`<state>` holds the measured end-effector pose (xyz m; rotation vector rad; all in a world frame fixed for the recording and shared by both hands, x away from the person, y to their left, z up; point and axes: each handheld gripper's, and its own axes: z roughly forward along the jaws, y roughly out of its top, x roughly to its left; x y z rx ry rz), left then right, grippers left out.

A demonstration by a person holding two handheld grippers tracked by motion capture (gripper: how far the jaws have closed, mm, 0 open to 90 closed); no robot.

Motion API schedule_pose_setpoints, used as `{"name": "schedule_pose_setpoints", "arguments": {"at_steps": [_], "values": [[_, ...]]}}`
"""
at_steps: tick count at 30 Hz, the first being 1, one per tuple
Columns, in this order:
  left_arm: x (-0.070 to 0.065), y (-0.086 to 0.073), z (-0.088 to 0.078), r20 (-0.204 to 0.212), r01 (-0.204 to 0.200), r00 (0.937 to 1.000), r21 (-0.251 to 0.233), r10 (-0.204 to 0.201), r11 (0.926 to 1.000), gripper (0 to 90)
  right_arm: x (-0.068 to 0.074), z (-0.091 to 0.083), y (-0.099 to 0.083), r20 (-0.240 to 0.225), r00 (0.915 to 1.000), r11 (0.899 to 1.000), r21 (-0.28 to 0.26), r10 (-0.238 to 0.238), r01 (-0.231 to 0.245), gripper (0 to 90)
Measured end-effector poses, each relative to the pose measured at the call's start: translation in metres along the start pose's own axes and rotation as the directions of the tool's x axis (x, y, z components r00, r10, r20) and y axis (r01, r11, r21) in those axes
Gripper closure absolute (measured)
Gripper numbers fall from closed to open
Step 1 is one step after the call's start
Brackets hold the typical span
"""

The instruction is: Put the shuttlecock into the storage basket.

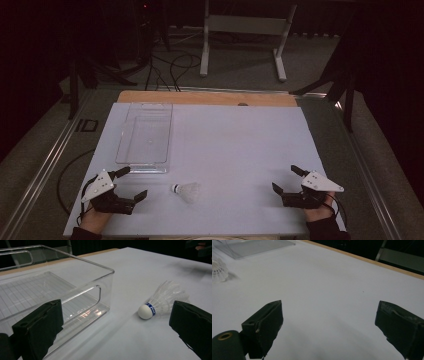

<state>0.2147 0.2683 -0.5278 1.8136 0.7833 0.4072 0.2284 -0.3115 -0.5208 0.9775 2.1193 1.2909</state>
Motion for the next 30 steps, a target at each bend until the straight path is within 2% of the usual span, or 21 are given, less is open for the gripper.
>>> {"name": "schedule_pose_setpoints", "arguments": {"at_steps": [6, 7, 14, 16, 20, 23, 27, 30], "values": [[0.0012, -0.0003, -0.0005, -0.018, -0.002, 0.9998, -0.004, 0.002, 1.0000, 0.0, -0.0026, 0.0003, -0.0007, 0.014, 0.9998, 1.000, 0.018, 0.010, -0.010, 8.2], [0.0016, -0.0003, -0.0010, -0.023, 0.002, 0.9997, -0.008, -0.002, 1.0000, 0.0, -0.0039, -0.0004, 0.0002, 0.001, 0.9994, 0.999, 0.019, 0.033, -0.033, 8.1], [0.0020, 0.0000, -0.0020, -0.033, 0.004, 0.9994, -0.007, -0.004, 1.0000, 0.0, -0.0041, 0.0015, 0.0004, 0.004, 0.9997, 0.999, 0.020, 0.024, -0.024, 8.0], [0.0014, 0.0000, -0.0013, -0.039, -0.001, 0.9992, -0.009, 0.000, 1.0000, 0.0, -0.0048, 0.0004, 0.0000, 0.000, 0.9994, 0.999, 0.011, 0.035, -0.035, 8.0], [0.0014, -0.0009, -0.0018, -0.042, -0.009, 0.9991, -0.015, 0.008, 0.9999, 0.0, -0.0023, -0.0024, 0.0017, 0.013, 0.9998, 1.000, -0.008, 0.016, -0.016, 8.1], [0.0010, -0.0009, -0.0022, -0.045, -0.016, 0.9989, -0.015, 0.015, 0.9998, 0.0, -0.0009, -0.0026, 0.0032, 0.003, 0.9999, 1.000, -0.009, 0.011, -0.010, 8.1], [0.0037, 0.0008, -0.0025, -0.033, 0.016, 0.9993, -0.014, -0.016, 0.9998, 0.0, -0.0002, -0.0027, 0.0039, 0.013, 0.9999, 1.000, -0.001, 0.008, -0.008, 8.1], [0.0037, 0.0034, -0.0028, -0.031, 0.021, 0.9993, -0.017, -0.022, 0.9996, 0.0, -0.0006, -0.0030, 0.0038, 0.014, 0.9999, 1.000, -0.001, 0.010, -0.010, 8.1]]}}
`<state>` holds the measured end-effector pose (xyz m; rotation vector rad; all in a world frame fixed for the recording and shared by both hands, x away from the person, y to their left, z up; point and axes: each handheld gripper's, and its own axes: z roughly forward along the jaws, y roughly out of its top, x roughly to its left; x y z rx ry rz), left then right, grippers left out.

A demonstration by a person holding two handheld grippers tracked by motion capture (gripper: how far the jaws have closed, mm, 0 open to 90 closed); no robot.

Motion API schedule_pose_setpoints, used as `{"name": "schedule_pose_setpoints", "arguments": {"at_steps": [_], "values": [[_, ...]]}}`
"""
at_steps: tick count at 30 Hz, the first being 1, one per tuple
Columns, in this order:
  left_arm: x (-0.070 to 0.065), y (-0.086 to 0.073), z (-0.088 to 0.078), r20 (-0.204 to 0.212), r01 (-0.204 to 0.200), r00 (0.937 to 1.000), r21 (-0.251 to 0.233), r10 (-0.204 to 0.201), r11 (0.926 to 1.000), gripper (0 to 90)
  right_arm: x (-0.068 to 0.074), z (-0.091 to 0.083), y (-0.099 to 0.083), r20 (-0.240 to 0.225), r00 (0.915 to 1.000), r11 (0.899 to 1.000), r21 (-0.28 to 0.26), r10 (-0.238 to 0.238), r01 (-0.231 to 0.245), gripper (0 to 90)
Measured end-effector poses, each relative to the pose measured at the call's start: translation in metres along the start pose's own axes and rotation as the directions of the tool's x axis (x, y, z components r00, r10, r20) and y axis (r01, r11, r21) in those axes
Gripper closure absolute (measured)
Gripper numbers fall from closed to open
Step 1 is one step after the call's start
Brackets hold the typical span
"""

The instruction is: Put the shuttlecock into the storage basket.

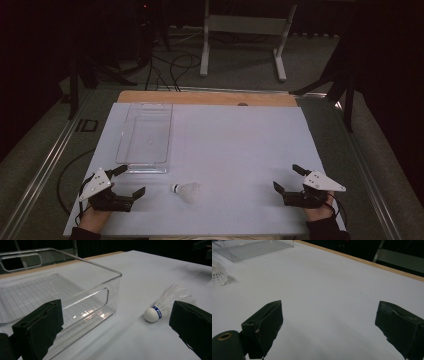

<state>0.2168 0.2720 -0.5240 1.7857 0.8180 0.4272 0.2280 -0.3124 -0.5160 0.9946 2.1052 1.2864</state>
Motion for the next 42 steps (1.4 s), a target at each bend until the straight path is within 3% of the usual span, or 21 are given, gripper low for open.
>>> {"name": "schedule_pose_setpoints", "arguments": {"at_steps": [3, 12, 16, 20, 23, 27, 33, 37, 42], "values": [[-0.001, 0.003, -0.001, 0.017, -0.004, 0.9999, -0.009, 0.004, 1.0000, 0.0, -0.001, 0.001, 0.000, -0.002, 1.0000, 1.000, 0.002, 0.009, -0.009, 8.1], [-0.004, 0.017, -0.002, 0.052, -0.048, 0.9976, 0.050, 0.045, 0.9976, 0.0, -0.001, 0.002, 0.000, -0.008, 0.9999, 1.000, 0.001, 0.014, -0.013, 8.1], [-0.005, 0.027, -0.003, 0.074, -0.086, 0.9941, 0.086, 0.080, 0.9926, 0.0, 0.000, 0.002, 0.000, -0.012, 0.9998, 1.000, 0.003, 0.015, -0.015, 8.1], [-0.009, 0.036, 0.000, 0.098, -0.150, 0.9857, 0.140, 0.137, 0.9786, 0.0, 0.000, 0.001, 0.001, -0.004, 1.0000, 1.000, -0.010, 0.008, -0.008, 8.1], [-0.010, 0.043, 0.001, 0.106, -0.173, 0.9818, 0.163, 0.157, 0.9714, 0.0, 0.000, 0.000, 0.001, -0.005, 1.0000, 1.000, -0.014, 0.008, -0.008, 8.1], [-0.010, 0.050, 0.000, 0.127, -0.191, 0.9774, 0.190, 0.169, 0.9630, 0.0, 0.000, -0.001, 0.002, -0.010, 0.9999, 1.000, -0.015, 0.007, -0.007, 8.1], [-0.009, 0.052, 0.004, 0.164, -0.223, 0.9689, 0.252, 0.185, 0.9419, 0.0, 0.000, -0.001, 0.002, -0.015, 0.9998, 1.000, -0.013, 0.013, -0.013, 8.1], [-0.010, 0.053, 0.007, 0.189, -0.249, 0.9614, 0.294, 0.200, 0.9228, 0.0, 0.000, 0.000, 0.002, -0.016, 0.9998, 1.000, -0.012, 0.013, -0.013, 8.1], [-0.011, 0.056, 0.010, 0.224, -0.290, 0.9493, 0.352, 0.221, 0.8902, 0.0, 0.000, 0.001, 0.001, -0.024, 0.9997, 1.000, -0.010, 0.010, -0.010, 8.1]]}}
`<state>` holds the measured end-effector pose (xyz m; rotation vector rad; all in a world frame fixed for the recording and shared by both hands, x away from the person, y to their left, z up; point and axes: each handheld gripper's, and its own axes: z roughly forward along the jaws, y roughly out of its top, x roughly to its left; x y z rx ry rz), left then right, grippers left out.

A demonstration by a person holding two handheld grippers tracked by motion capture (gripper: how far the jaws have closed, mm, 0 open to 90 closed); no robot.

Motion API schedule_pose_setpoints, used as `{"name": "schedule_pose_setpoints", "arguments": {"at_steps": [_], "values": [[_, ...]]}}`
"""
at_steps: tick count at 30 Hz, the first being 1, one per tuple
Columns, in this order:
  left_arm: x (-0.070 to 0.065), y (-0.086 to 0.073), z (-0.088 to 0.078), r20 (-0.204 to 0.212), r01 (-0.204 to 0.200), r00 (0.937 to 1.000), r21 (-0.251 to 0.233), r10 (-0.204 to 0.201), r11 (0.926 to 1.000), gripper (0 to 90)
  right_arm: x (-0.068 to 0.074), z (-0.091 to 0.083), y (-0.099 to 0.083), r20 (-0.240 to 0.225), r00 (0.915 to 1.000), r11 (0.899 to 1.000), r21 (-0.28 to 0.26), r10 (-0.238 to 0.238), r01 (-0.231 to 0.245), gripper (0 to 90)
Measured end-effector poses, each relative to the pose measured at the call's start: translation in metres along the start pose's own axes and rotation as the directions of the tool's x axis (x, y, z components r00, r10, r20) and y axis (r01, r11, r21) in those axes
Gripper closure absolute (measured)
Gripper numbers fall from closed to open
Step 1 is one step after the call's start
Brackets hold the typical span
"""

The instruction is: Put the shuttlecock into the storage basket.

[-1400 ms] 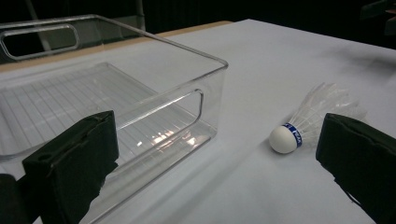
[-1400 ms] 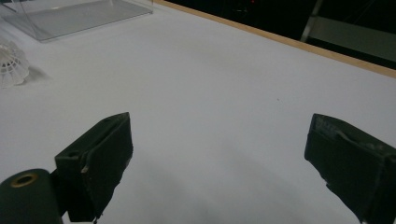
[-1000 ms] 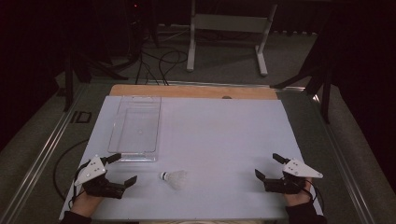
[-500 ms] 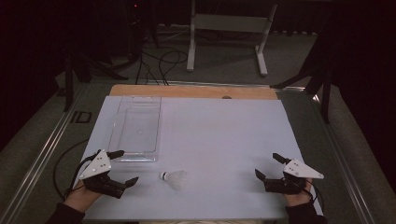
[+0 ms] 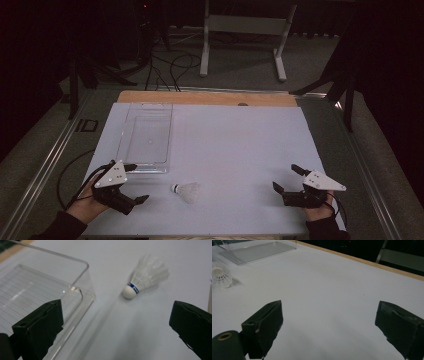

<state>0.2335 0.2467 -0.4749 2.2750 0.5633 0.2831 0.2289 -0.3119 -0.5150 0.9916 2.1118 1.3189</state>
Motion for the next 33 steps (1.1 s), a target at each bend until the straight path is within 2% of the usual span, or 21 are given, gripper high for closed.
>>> {"name": "schedule_pose_setpoints", "arguments": {"at_steps": [3, 8, 12, 14, 19, 21, 22, 23, 24, 25, 26, 27, 28, 30, 31, 32, 33], "values": [[0.000, 0.003, 0.001, 0.010, -0.022, 0.9997, 0.047, 0.021, 0.9987, 0.0, 0.000, 0.000, 0.000, 0.000, 1.0000, 1.000, 0.001, 0.001, -0.001, 8.1], [0.000, 0.007, 0.002, 0.003, -0.042, 0.9991, 0.090, 0.042, 0.9951, 0.0, 0.000, 0.000, 0.000, -0.005, 1.0000, 1.000, 0.005, -0.002, 0.002, 8.1], [-0.001, 0.011, 0.004, 0.015, -0.058, 0.9983, 0.130, 0.057, 0.9899, 0.0, 0.001, 0.000, 0.000, -0.005, 1.0000, 1.000, 0.006, -0.002, 0.002, 8.1], [0.000, 0.012, 0.004, 0.010, -0.081, 0.9967, 0.147, 0.080, 0.9858, 0.0, 0.001, 0.001, 0.000, -0.007, 1.0000, 1.000, 0.007, 0.002, -0.002, 8.1], [0.002, 0.016, 0.003, 0.023, -0.066, 0.9978, 0.176, 0.062, 0.9822, 0.0, 0.001, 0.001, 0.000, -0.011, 0.9999, 1.000, 0.012, -0.002, 0.003, 8.1], [0.001, 0.018, 0.003, 0.040, -0.069, 0.9973, 0.211, 0.062, 0.9750, 0.0, 0.001, 0.001, 0.000, -0.010, 0.9999, 1.000, 0.009, 0.001, -0.001, 8.1], [0.001, 0.018, 0.003, 0.040, -0.069, 0.9973, 0.211, 0.062, 0.9750, 0.0, 0.001, 0.001, 0.000, -0.010, 0.9999, 1.000, 0.009, 0.001, -0.001, 8.1], [0.001, 0.020, 0.004, 0.053, -0.076, 0.9965, 0.242, 0.065, 0.9673, 0.0, 0.001, 0.001, 0.000, -0.013, 0.9999, 1.000, 0.011, 0.000, 0.000, 8.1], [0.001, 0.020, 0.004, 0.053, -0.076, 0.9965, 0.242, 0.065, 0.9673, 0.0, 0.001, 0.001, 0.000, -0.013, 0.9999, 1.000, 0.011, 0.000, 0.000, 8.1], [0.000, 0.022, 0.005, 0.063, -0.080, 0.9959, 0.277, 0.065, 0.9577, 0.0, 0.001, 0.001, 0.000, -0.013, 0.9999, 1.000, 0.012, 0.001, -0.001, 8.1], [0.000, 0.022, 0.005, 0.063, -0.080, 0.9959, 0.277, 0.065, 0.9577, 0.0, 0.001, 0.001, 0.000, -0.013, 0.9999, 1.000, 0.012, 0.001, -0.001, 8.1], [0.000, 0.024, 0.006, 0.056, -0.074, 0.9967, 0.316, 0.059, 0.9458, 0.0, 0.001, 0.001, 0.000, -0.014, 0.9999, 1.000, 0.012, 0.000, 0.000, 8.1], [0.000, 0.025, 0.006, 0.050, -0.073, 0.9970, 0.332, 0.059, 0.9406, 0.0, 0.001, 0.001, 0.000, -0.012, 0.9999, 1.000, 0.011, -0.002, 0.002, 8.1], [-0.001, 0.026, 0.007, 0.075, -0.084, 0.9952, 0.350, 0.062, 0.9328, 0.0, 0.001, 0.001, 0.000, -0.012, 0.9999, 1.000, 0.010, -0.001, 0.001, 8.1], [-0.001, 0.027, 0.007, 0.102, -0.090, 0.9931, 0.355, 0.057, 0.9305, 0.0, 0.001, 0.001, 0.000, -0.012, 0.9999, 1.000, 0.010, -0.001, 0.001, 8.1], [-0.001, 0.028, 0.007, 0.125, -0.092, 0.9909, 0.353, 0.051, 0.9311, 0.0, 0.001, 0.001, 0.000, -0.014, 0.9999, 1.000, 0.009, 0.002, -0.002, 8.1], [-0.001, 0.029, 0.008, 0.145, -0.103, 0.9880, 0.361, 0.053, 0.9267, 0.0, 0.001, 0.001, 0.000, -0.014, 0.9999, 1.000, 0.011, 0.000, 0.000, 8.1]]}}
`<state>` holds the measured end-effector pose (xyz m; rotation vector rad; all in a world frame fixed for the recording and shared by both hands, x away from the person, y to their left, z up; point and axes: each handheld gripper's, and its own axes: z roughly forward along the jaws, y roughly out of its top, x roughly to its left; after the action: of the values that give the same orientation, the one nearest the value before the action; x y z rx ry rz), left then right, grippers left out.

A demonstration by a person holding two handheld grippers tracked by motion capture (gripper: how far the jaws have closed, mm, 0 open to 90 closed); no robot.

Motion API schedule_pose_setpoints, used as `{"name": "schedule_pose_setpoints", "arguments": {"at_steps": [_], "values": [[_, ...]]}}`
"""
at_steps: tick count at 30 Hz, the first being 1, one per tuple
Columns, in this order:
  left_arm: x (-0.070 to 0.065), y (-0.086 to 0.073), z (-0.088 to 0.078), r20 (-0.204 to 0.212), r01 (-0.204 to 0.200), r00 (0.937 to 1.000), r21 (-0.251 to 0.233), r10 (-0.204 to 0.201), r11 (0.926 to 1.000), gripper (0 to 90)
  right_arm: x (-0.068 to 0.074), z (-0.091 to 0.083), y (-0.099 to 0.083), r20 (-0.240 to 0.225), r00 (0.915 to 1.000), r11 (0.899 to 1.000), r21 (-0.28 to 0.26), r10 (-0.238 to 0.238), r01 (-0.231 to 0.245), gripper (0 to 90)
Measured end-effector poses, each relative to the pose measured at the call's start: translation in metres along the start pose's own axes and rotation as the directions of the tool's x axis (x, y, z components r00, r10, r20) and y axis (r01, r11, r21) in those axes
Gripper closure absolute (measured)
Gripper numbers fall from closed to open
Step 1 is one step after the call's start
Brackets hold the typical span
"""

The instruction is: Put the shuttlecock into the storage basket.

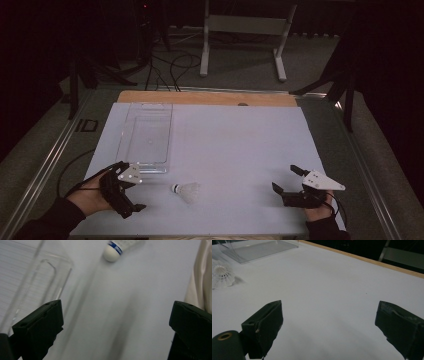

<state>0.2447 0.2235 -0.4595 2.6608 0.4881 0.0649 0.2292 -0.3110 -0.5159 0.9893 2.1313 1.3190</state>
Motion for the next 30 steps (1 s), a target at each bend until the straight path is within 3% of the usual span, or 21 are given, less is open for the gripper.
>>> {"name": "schedule_pose_setpoints", "arguments": {"at_steps": [5, 11, 17, 30], "values": [[-0.002, 0.006, 0.004, 0.040, -0.052, 0.9980, 0.048, 0.050, 0.9975, 0.0, 0.001, 0.000, 0.000, -0.003, 1.0000, 1.000, 0.000, -0.001, 0.001, 8.1], [0.000, 0.013, 0.007, 0.098, -0.098, 0.9909, 0.059, 0.092, 0.9934, 0.0, 0.001, 0.000, 0.000, -0.005, 1.0000, 1.000, 0.002, 0.000, 0.000, 8.1], [0.000, 0.023, 0.008, 0.147, -0.140, 0.9798, 0.022, 0.135, 0.9900, 0.0, 0.000, 0.000, 0.000, -0.005, 1.0000, 1.000, 0.001, -0.002, 0.002, 8.1], [0.001, 0.044, 0.014, 0.163, -0.197, 0.9648, -0.071, 0.206, 0.9778, 0.0, 0.000, 0.001, -0.001, -0.012, 0.9999, 1.000, 0.002, -0.003, 0.003, 8.1]]}}
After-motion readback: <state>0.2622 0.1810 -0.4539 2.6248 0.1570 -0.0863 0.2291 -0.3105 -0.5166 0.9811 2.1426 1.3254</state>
